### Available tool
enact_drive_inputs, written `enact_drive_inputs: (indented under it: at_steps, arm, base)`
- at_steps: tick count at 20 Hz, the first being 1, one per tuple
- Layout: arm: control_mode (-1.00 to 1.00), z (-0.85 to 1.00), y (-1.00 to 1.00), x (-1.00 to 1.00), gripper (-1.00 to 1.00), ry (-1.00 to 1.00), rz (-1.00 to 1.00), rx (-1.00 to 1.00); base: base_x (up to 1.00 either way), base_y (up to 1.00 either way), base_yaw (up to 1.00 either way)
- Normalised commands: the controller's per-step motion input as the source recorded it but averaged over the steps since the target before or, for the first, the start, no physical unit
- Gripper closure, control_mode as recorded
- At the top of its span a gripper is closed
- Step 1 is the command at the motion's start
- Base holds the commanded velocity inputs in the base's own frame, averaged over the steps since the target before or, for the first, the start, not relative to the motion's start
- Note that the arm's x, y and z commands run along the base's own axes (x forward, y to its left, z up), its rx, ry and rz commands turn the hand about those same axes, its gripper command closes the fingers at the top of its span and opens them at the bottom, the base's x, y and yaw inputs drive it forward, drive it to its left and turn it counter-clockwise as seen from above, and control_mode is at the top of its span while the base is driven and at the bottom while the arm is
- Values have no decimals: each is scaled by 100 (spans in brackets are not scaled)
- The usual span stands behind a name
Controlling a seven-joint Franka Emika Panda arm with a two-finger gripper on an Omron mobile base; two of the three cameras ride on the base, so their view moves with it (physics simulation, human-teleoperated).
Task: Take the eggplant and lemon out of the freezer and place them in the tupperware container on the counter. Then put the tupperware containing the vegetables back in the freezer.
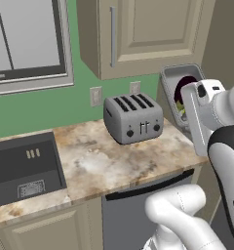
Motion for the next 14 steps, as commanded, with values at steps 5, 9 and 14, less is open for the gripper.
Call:
enact_drive_inputs:
  at_steps: [5, 9, 14]
  arm:
    - [-100, 0, 0, 0, 100, 0, 0, 0]
    - [100, 0, 0, 0, 100, 0, 0, 0]
    - [100, 0, 0, 0, 100, 0, 0, 0]
  base:
    - [0, 0, 0]
    - [-8, 0, 0]
    - [-70, 0, 0]
